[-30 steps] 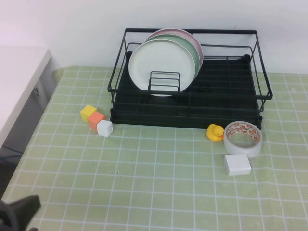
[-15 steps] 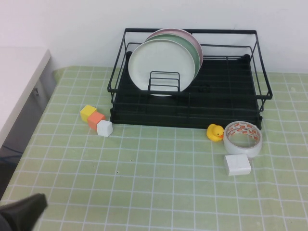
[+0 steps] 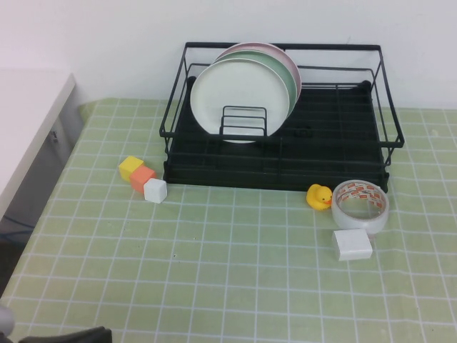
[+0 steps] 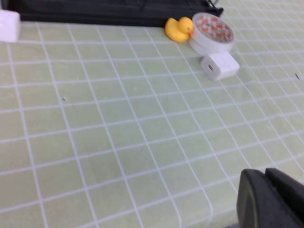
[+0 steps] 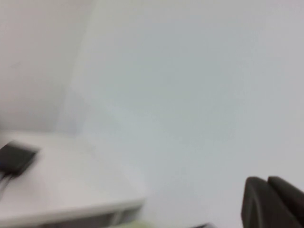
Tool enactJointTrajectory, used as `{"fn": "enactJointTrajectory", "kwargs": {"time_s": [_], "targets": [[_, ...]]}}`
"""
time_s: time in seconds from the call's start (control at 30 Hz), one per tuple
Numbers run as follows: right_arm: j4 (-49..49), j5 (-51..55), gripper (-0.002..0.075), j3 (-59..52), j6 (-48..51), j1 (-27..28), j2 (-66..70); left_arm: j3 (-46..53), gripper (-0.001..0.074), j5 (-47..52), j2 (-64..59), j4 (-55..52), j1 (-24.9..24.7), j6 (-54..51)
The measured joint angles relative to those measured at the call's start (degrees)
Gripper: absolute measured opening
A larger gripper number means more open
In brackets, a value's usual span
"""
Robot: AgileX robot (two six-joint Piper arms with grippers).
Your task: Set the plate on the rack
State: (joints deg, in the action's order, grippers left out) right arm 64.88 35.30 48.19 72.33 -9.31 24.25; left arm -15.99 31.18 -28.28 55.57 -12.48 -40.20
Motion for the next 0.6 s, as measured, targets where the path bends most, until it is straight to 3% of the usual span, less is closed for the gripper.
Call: {"fn": "enactJointTrajectory", "kwargs": {"time_s": [0.23, 0.6], "targets": [[-0.13, -11.27, 0.0002, -12.44, -3.21, 0.0, -22.21, 0.0, 0.0, 3.27, 0.0, 0.0, -0.13, 0.0], [-8.78, -12.84, 0.0002, -22.34, -4.93, 0.0, -25.13, 0.0, 0.0, 5.06, 0.0, 0.0, -0.13, 0.0]]}}
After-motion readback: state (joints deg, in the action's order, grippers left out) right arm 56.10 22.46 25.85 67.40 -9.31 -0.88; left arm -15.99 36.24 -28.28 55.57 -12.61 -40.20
